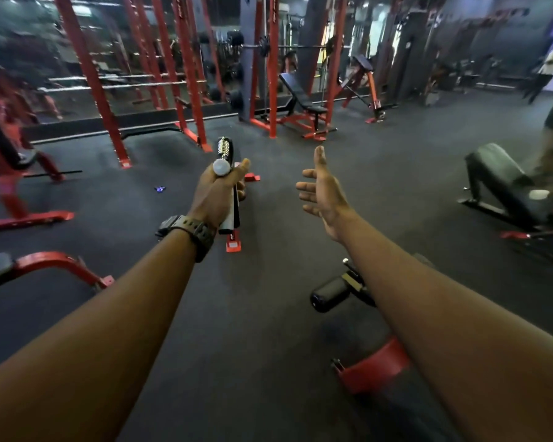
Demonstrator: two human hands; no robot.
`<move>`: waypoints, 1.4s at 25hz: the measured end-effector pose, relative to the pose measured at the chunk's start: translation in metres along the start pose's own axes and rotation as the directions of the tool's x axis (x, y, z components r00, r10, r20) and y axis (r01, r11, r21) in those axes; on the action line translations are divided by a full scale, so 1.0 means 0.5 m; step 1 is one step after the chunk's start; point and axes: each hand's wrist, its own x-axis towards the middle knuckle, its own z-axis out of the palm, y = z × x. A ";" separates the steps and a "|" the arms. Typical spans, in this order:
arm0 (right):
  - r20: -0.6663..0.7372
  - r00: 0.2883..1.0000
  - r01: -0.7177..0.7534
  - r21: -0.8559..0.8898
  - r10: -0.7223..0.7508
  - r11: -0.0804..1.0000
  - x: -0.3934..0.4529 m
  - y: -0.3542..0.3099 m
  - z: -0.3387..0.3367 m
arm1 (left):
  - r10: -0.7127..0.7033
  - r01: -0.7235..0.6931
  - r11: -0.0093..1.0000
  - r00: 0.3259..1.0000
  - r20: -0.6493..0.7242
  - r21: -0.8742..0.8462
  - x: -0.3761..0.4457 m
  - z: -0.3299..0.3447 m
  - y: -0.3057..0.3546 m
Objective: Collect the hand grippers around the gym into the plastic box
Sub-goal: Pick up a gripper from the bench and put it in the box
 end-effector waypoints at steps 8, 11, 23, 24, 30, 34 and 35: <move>0.068 0.995 -0.072 -0.047 0.075 0.996 0.054 0.076 0.152 | -0.051 0.052 0.998 0.998 -0.026 0.031 0.022 -0.108 -0.083; 0.084 0.994 -0.072 -0.046 0.076 0.996 0.128 0.093 0.186 | -0.087 0.088 0.995 0.996 -0.033 0.038 0.084 -0.118 -0.135; 0.136 0.983 -0.119 -0.060 0.126 0.991 0.673 0.129 0.248 | -0.162 0.168 0.984 0.983 -0.089 0.065 0.577 -0.059 -0.305; 0.144 0.981 -0.119 -0.069 0.127 0.991 0.714 0.131 0.255 | -0.170 0.176 0.982 0.982 -0.087 0.066 0.617 -0.059 -0.321; 0.138 0.979 -0.133 -0.122 0.150 0.984 1.027 0.172 0.350 | -0.183 0.184 0.983 0.980 -0.081 0.005 0.936 -0.081 -0.467; 0.116 0.976 -0.165 -0.153 0.184 0.974 1.225 0.187 0.435 | -0.227 0.225 0.973 0.972 -0.061 -0.044 1.152 -0.115 -0.547; 0.112 0.976 -0.170 -0.156 0.188 0.973 1.274 0.185 0.458 | -0.242 0.240 0.970 0.969 -0.054 -0.047 1.207 -0.123 -0.564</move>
